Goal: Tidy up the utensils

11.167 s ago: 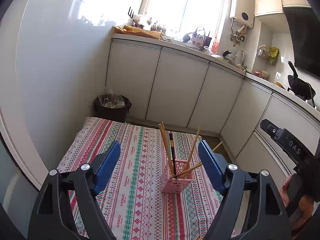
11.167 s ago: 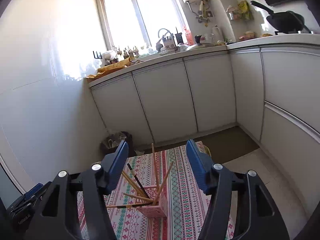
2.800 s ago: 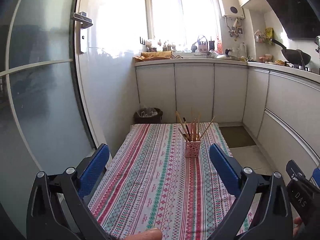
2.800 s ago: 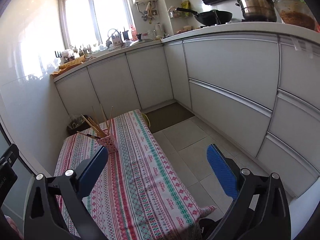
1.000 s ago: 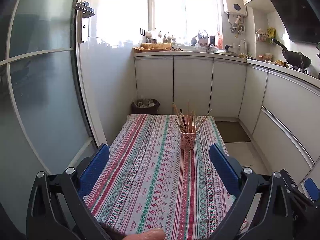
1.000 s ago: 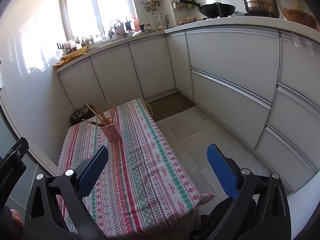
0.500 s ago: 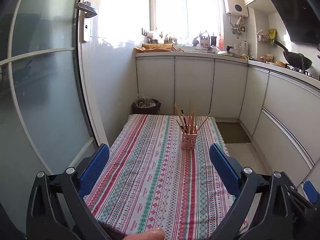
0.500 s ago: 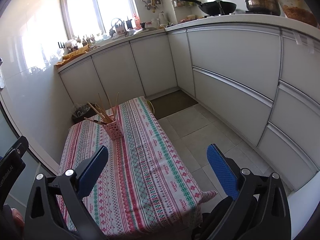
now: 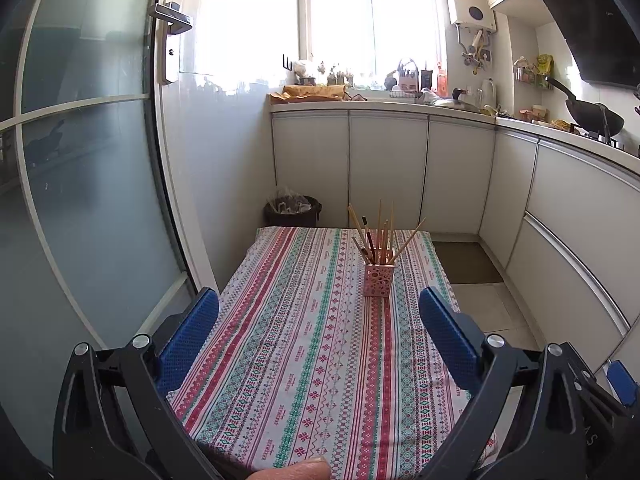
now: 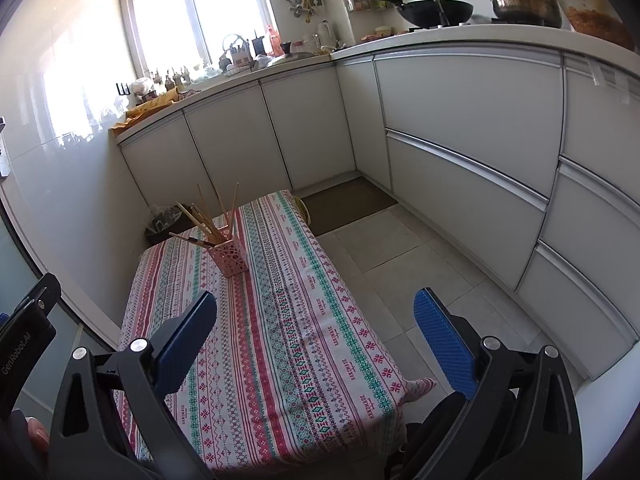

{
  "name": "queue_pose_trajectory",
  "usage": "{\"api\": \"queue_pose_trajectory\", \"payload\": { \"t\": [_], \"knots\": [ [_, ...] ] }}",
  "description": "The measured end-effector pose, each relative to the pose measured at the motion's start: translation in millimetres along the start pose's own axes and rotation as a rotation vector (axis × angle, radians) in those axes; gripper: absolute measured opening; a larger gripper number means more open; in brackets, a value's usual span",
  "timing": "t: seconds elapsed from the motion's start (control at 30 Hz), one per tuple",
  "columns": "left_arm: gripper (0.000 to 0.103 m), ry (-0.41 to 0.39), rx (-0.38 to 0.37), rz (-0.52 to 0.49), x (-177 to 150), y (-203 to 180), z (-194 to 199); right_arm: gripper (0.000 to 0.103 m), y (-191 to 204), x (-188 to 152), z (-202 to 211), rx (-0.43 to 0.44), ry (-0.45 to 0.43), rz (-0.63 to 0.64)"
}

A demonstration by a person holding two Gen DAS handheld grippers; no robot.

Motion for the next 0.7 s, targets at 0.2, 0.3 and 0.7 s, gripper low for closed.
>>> {"api": "queue_pose_trajectory", "payload": {
  "t": [0.2, 0.3, 0.7],
  "knots": [
    [0.096, -0.011, -0.005, 0.002, 1.1, 0.0, 0.1, 0.096, 0.3, 1.3, 1.7, 0.002, -0.005, -0.005],
    [0.096, -0.034, -0.006, -0.024, 2.6, -3.1, 1.9, 0.096, 0.8, 1.3, 1.2, 0.003, -0.001, -0.006],
    [0.079, -0.048, -0.017, -0.027, 2.5, -5.7, 4.7, 0.096, 3.0, 7.4, 6.0, 0.012, -0.012, -0.015]
  ]
}}
Point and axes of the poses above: each gripper's, at about its wrist camera, not at the fingertips, and z roughly against the way its jaws point, y to its left, x to its top, the point moved 6 cm from there along -z, roughly the way its jaws point, and after that the axes turned 5 degrees about -y, right-handed, at the moved point
